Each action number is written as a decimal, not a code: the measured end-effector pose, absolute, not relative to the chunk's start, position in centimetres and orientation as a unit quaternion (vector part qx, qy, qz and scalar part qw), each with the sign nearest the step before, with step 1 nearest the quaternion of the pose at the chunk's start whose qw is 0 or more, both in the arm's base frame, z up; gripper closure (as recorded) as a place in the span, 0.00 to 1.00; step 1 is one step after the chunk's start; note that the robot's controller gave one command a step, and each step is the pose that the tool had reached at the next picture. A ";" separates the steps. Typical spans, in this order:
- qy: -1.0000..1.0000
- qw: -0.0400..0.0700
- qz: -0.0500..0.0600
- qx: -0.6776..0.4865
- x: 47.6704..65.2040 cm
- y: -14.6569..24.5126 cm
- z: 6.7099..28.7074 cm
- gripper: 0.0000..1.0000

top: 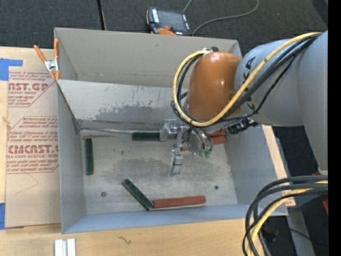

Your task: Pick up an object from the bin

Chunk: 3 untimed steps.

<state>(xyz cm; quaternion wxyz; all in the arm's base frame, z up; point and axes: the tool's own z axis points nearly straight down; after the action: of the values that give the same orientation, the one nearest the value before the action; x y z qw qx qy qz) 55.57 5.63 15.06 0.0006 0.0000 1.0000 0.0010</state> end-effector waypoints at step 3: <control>0.886 0.000 0.000 -0.463 55.2 5.2 13.9 0.00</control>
Offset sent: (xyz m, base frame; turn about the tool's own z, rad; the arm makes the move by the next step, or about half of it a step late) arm -0.0387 0.0305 -0.0806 -0.3894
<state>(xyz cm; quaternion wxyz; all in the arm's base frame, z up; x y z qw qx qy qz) 55.23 5.21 13.93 0.0003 -0.4634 0.8861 -0.0003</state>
